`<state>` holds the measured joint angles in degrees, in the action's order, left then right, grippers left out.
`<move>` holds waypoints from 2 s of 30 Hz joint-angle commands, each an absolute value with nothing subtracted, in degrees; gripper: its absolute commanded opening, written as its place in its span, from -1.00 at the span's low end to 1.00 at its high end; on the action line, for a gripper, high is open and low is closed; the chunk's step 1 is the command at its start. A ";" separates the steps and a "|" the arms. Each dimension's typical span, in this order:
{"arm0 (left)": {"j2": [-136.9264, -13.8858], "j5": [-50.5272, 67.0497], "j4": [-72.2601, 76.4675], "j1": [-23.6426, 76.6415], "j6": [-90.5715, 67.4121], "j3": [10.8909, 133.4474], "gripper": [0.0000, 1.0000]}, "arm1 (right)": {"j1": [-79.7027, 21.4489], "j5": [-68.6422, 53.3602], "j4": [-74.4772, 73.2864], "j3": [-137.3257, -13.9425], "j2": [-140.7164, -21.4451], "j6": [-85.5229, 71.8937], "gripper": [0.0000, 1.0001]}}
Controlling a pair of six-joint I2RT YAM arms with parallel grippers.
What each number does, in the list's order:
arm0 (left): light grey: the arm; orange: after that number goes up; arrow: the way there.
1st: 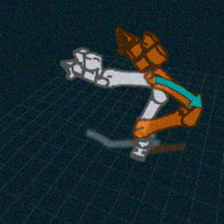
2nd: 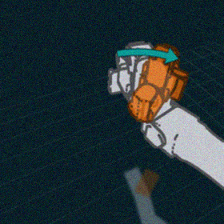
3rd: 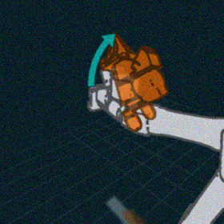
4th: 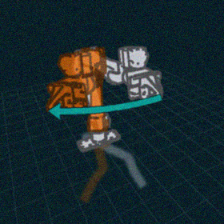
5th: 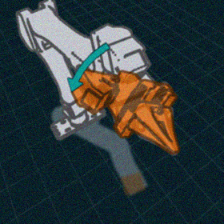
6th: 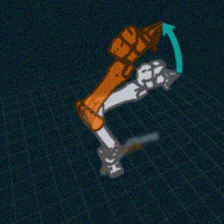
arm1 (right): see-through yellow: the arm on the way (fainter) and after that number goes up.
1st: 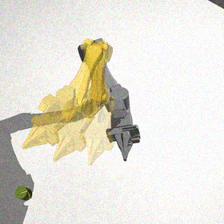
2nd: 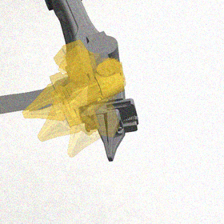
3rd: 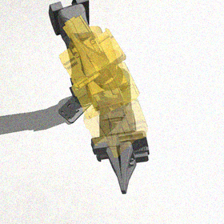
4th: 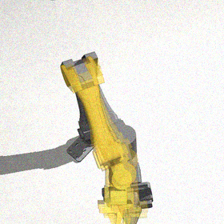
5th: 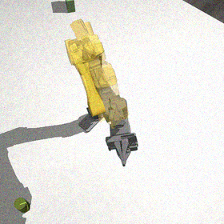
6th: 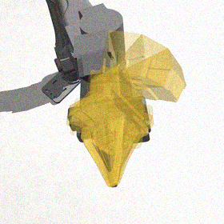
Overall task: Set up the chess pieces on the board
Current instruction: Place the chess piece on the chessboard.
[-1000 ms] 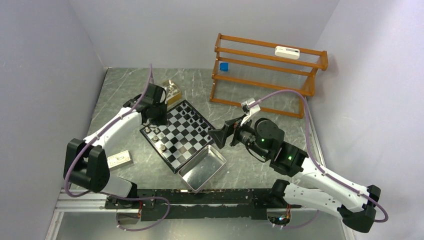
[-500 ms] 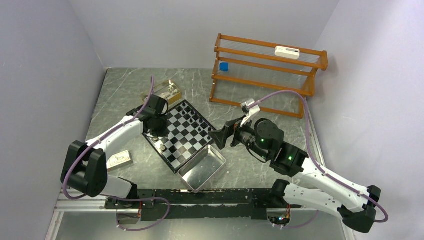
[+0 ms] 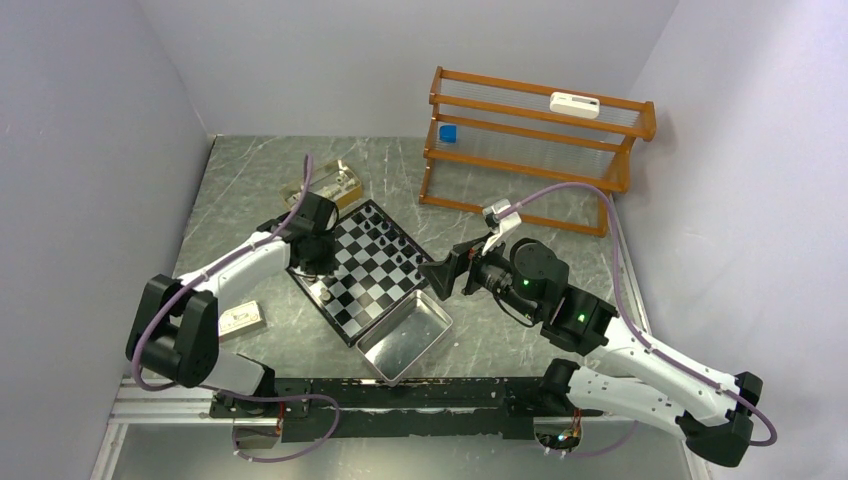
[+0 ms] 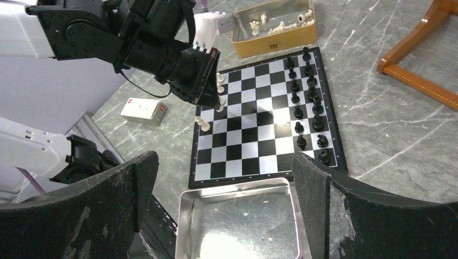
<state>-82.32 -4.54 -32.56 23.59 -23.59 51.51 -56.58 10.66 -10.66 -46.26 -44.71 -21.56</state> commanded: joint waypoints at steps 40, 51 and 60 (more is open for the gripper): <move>-86.27 -6.44 -31.22 24.08 -22.93 51.94 -0.59 | -56.51 11.33 -9.54 -44.95 -43.33 -21.46 0.99; -86.02 -6.20 -31.36 24.08 -22.76 52.20 -0.53 | -56.47 11.10 -9.28 -44.66 -43.37 -21.50 0.99; -84.20 -6.37 -33.45 24.17 -22.34 55.66 -0.50 | -56.49 11.12 -9.23 -44.73 -43.32 -21.58 0.99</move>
